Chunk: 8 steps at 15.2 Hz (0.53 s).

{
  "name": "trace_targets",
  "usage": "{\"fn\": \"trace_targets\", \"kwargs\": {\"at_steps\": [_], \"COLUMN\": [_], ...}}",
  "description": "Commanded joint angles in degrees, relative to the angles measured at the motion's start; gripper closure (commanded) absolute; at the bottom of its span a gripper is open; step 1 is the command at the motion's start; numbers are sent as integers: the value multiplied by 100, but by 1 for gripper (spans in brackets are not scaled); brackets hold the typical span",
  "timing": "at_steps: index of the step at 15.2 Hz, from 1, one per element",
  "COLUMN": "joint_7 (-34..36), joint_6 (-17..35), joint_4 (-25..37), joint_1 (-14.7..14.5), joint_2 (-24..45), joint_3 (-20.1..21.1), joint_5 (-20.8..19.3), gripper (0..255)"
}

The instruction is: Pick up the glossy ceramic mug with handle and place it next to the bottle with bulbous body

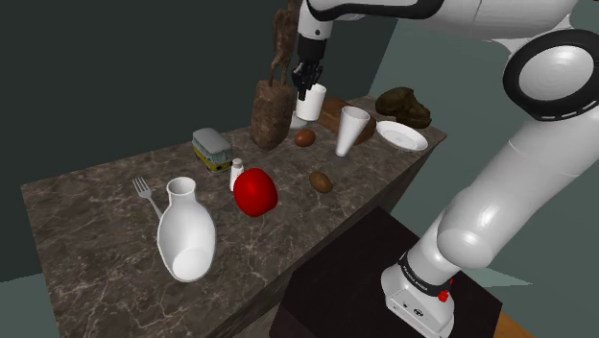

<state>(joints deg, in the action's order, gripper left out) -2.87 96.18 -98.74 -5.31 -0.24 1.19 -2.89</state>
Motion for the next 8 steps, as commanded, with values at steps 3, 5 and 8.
{"fn": "trace_targets", "kwargs": {"at_steps": [3,5,8], "joint_7": [-17,-23,-33], "joint_6": [-318,-479,-724], "joint_4": [341,529,826], "joint_1": [0,-1,-2], "joint_2": [23,50,101], "joint_3": [0,1,2], "joint_5": [0,0,-1], "gripper": [255,255,255]}}
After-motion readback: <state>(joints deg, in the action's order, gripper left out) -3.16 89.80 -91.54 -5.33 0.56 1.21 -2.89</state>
